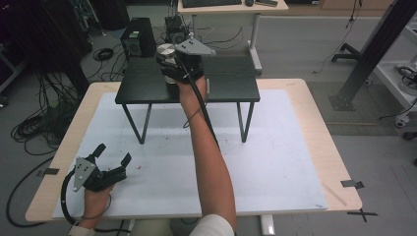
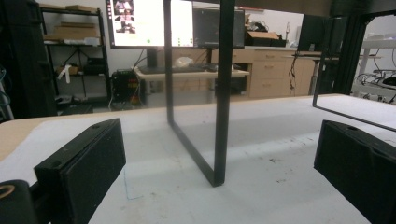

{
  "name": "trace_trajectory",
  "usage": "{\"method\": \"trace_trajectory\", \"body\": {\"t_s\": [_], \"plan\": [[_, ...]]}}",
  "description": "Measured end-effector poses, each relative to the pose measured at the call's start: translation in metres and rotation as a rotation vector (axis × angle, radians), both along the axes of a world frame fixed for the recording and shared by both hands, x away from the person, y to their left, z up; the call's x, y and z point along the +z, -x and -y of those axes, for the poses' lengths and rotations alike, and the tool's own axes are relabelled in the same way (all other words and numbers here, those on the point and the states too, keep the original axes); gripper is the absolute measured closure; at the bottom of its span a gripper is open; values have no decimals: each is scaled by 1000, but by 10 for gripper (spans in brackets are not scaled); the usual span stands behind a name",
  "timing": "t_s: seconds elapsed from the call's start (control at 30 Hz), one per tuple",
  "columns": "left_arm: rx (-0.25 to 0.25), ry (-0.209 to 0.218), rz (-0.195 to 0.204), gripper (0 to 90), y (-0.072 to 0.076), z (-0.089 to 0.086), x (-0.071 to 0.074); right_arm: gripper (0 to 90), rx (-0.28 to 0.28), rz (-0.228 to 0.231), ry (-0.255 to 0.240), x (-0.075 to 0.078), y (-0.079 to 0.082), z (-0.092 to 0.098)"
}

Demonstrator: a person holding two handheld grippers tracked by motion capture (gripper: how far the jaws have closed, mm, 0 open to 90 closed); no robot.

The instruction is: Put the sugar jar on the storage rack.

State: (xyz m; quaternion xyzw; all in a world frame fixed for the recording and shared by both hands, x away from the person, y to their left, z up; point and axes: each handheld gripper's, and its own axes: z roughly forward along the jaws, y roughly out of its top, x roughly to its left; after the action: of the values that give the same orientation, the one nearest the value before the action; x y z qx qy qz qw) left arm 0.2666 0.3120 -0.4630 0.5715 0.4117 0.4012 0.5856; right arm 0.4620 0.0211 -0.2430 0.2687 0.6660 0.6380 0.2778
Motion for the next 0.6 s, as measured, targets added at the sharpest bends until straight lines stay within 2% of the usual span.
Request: {"method": "trace_trajectory", "body": {"t_s": [0.6], "plan": [[0,-1,0,23,0,0,0,427,5,-22,-19,-4,-3,2]]}}
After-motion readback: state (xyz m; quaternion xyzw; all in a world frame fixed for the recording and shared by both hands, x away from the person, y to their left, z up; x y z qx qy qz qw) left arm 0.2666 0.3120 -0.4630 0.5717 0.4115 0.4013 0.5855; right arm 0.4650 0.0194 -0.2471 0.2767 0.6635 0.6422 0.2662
